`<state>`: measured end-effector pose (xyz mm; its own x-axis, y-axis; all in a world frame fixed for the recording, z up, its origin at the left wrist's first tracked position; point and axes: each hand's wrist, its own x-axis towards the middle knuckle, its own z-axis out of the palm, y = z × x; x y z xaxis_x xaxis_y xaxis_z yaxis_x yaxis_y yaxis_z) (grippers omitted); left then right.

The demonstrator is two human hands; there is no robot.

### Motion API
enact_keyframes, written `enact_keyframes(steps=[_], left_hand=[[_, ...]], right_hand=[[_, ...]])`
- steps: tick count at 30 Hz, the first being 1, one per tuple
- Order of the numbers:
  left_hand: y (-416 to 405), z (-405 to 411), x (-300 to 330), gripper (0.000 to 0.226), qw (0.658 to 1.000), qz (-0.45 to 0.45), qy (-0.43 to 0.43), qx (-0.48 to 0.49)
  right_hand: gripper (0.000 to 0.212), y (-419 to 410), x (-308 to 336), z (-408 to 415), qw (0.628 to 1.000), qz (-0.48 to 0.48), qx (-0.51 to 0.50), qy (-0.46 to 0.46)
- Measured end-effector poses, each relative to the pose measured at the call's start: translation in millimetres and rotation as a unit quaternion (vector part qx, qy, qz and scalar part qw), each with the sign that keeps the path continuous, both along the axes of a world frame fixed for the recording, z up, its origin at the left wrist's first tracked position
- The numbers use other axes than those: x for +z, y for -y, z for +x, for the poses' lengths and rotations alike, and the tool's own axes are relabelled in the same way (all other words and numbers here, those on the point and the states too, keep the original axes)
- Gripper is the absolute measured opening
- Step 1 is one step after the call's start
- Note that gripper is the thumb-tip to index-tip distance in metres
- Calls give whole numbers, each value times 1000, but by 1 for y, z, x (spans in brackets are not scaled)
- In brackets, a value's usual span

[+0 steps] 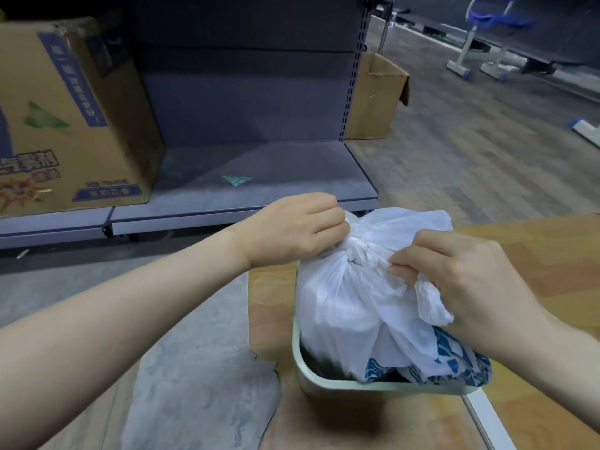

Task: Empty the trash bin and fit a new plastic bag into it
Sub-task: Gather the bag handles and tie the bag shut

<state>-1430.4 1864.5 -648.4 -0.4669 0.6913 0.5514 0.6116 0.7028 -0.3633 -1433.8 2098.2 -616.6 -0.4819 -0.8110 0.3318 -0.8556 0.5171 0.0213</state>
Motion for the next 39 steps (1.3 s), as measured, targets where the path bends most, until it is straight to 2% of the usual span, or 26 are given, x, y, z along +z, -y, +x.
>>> enact_keyframes(steps=[2,4,7,10,15,19,22,25,26,29,31,33,35,37,39], left_hand=[[2,-2,-1,35,1000,-8,-9,-6],[2,-4,-2,38,1000,-11,-21,-10],[1,-6,-5,38,999,-7,-30,-12],[1,-7,-7,44,1000,12,-21,-20],[-1,-8,-9,53,1000,22,0,-20],[-2,-7,-9,37,1000,19,1,-11],[0,-6,-7,44,1000,26,4,1],[4,-1,-8,38,998,37,29,40],[5,0,-8,30,997,43,41,52],[5,4,-6,11,992,68,90,61],[2,6,-6,12,988,83,114,67],[-1,9,-7,10,983,104,132,76],[-2,11,-7,12,978,125,142,82],[-2,11,-6,20,978,127,146,83],[-2,9,-6,23,982,110,135,79]], right_hand=[[10,1,1,1,1000,-1,2,-7],[3,1,1,2,1000,-15,7,-10],[16,1,-1,2,1000,-30,4,4],[9,2,0,1,998,-45,6,35],[9,-1,-7,1,992,-96,10,78],[16,-3,-10,-2,978,-143,0,151],[17,-3,-10,-4,968,-159,-15,193],[38,-9,-3,-1,960,-165,-36,224],[39,-11,3,1,953,-172,-42,244],[17,-12,33,8,924,-235,-37,300],[31,-6,53,13,906,-263,-33,330],[39,8,59,19,934,-199,-70,288],[37,22,53,25,974,-31,-132,182],[26,30,40,25,979,69,-154,113],[27,31,32,24,976,99,-161,109]])
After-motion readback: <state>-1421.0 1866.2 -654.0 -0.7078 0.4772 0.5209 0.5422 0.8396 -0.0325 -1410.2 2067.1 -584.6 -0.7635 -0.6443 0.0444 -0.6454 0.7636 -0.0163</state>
